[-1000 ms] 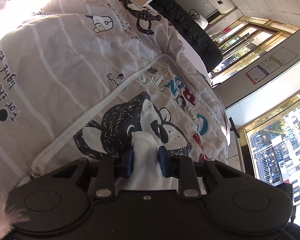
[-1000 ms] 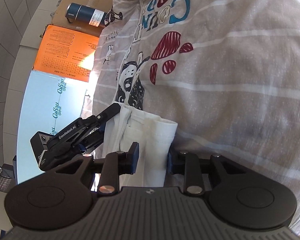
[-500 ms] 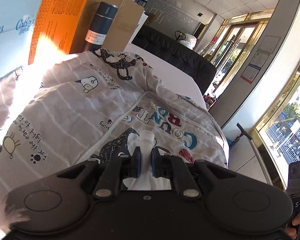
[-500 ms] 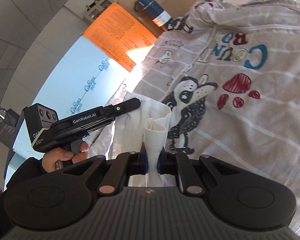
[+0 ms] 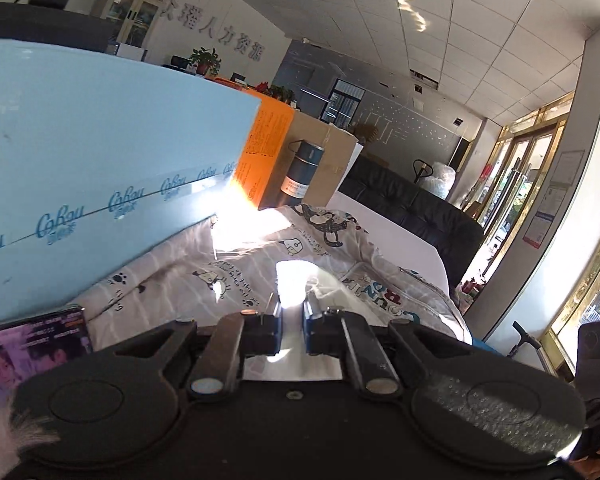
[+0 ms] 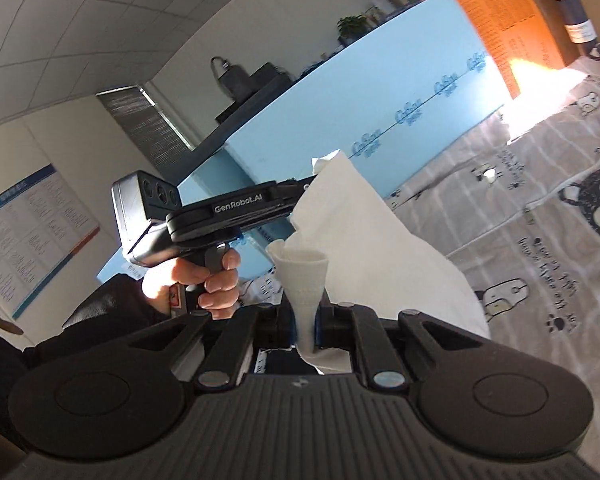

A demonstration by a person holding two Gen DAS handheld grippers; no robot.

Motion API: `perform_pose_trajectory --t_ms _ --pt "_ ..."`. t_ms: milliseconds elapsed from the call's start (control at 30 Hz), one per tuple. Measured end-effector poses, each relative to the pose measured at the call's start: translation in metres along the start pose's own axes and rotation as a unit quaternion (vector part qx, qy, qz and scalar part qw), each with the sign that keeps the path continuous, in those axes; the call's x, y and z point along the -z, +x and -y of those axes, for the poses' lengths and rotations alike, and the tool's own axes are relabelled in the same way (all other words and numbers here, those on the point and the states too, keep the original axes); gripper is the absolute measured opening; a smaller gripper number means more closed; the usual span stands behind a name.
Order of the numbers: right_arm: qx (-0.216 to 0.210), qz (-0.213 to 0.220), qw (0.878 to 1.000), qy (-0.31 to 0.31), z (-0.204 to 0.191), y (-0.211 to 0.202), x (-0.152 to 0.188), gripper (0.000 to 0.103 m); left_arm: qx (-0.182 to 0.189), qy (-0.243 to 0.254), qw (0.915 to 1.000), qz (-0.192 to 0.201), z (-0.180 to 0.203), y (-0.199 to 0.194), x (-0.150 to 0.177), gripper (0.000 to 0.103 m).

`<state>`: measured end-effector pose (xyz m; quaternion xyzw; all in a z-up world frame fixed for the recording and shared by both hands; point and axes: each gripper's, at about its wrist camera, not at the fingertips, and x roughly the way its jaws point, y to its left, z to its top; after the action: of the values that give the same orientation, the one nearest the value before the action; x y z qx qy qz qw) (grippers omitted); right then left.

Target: Fold clothes

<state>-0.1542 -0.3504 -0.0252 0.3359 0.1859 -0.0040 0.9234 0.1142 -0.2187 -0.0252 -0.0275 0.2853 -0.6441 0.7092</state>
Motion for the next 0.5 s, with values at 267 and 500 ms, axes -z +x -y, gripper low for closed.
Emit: perform_pose_trajectory --t_ms 267,500 --pt "-0.031 -0.108 0.991 -0.076 -0.069 0.080 0.055 0.007 -0.063 -0.071 0.9955 0.002 -0.054 -0.079 0.052 0.011" --pt "0.046 -0.203 0.949 -0.235 -0.102 0.136 0.120 0.010 -0.128 -0.198 0.9712 -0.034 -0.116 -0.096 0.102 0.048"
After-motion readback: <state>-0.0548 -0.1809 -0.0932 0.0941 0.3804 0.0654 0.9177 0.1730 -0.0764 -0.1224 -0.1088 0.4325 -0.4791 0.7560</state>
